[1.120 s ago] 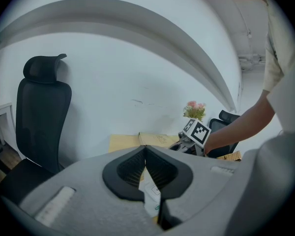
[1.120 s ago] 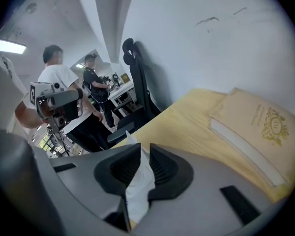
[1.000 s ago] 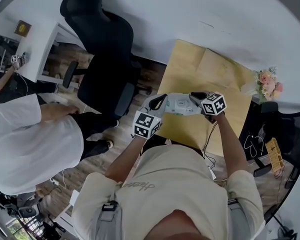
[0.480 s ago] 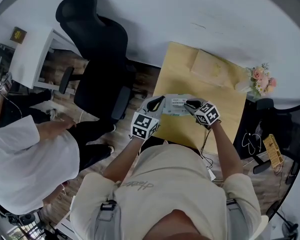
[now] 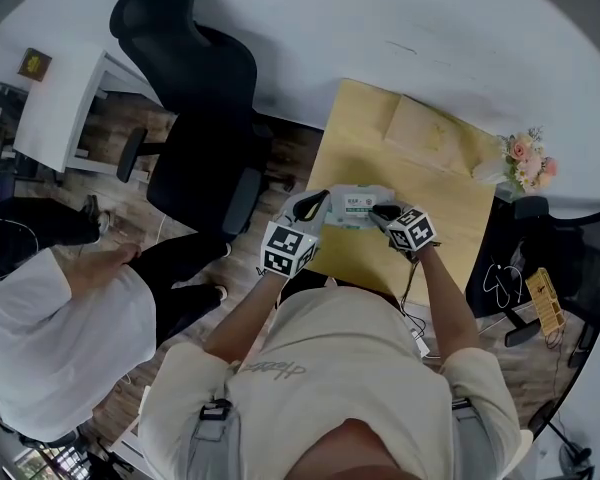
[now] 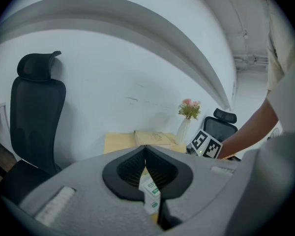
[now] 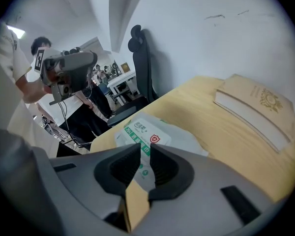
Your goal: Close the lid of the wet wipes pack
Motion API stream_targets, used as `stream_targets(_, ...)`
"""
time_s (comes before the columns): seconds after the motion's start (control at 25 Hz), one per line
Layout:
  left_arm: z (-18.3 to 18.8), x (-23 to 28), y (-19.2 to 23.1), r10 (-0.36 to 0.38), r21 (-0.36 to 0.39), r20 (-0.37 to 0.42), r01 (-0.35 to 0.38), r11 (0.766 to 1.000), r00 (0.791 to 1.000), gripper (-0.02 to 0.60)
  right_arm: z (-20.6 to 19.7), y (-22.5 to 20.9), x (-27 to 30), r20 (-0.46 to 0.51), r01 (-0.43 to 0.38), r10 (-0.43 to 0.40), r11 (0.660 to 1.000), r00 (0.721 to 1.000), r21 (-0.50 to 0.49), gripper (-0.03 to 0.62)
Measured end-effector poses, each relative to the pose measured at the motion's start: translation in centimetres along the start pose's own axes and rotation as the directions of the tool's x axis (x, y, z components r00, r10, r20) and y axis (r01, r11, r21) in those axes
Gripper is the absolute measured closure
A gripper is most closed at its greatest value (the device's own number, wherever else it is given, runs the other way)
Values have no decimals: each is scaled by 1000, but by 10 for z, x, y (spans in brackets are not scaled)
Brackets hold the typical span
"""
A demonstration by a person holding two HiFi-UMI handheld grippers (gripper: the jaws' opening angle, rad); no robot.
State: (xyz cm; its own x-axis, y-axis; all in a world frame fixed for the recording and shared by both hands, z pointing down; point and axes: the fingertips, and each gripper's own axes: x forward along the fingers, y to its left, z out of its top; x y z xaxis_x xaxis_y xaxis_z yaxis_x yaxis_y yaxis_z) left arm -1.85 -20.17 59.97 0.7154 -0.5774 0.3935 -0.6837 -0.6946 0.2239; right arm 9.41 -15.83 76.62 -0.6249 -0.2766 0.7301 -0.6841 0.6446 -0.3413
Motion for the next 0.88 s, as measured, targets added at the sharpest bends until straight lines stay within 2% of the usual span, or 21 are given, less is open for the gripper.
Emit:
stream_targets(0.32, -7, -2, 4, 12, -16, -8, -13, 1000, 1000, 565, -9, -7, 10, -60, 38, -36, 999, 998, 29, 541)
stream_targets(0.4, -9, -4, 6, 16, -19, -7, -16, 1000, 1000, 565, -9, -11, 11, -77, 64, -62, 998, 995, 24, 589)
stream_targets(0.48, -10, -5, 6, 18, -21, -5, -18, 1000, 1000, 565, -9, -11, 11, -92, 75, -74, 997, 993, 11, 589)
stream_targets(0.68, -9, -5, 5, 14, -19, -3, -14, 1000, 1000, 565, -10, -12, 10, -89, 80, -75, 995, 993, 53, 591)
stream_targets(0.88, -3, -6, 3, 6, -10, 10, -5, 1000, 1000, 565, -4, -7, 5, -89, 103, -101, 995, 991, 12, 591)
